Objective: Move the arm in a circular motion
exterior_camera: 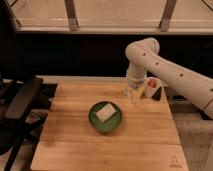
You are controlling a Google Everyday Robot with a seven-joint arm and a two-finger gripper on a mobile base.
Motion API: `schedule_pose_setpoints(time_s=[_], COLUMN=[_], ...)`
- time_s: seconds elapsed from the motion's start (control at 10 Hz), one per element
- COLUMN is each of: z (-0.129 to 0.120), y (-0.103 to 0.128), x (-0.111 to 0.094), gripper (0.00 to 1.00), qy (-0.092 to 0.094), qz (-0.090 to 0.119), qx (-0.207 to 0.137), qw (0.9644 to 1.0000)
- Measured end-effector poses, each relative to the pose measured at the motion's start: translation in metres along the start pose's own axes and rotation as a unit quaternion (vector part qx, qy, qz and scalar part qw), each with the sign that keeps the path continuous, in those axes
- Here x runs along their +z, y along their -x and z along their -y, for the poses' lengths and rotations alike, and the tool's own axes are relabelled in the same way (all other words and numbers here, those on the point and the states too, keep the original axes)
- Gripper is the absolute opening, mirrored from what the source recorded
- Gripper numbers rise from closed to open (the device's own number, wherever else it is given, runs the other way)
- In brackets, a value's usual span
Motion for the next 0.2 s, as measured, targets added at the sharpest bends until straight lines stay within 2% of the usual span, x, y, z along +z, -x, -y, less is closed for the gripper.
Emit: schedule_pose_setpoints(time_s=[0.2], z=[-0.0102], y=[0.0032], x=[0.0009], gripper=[0.65], qy=[-0.001], qz=[0.003], qx=[-0.003], qw=[1.0])
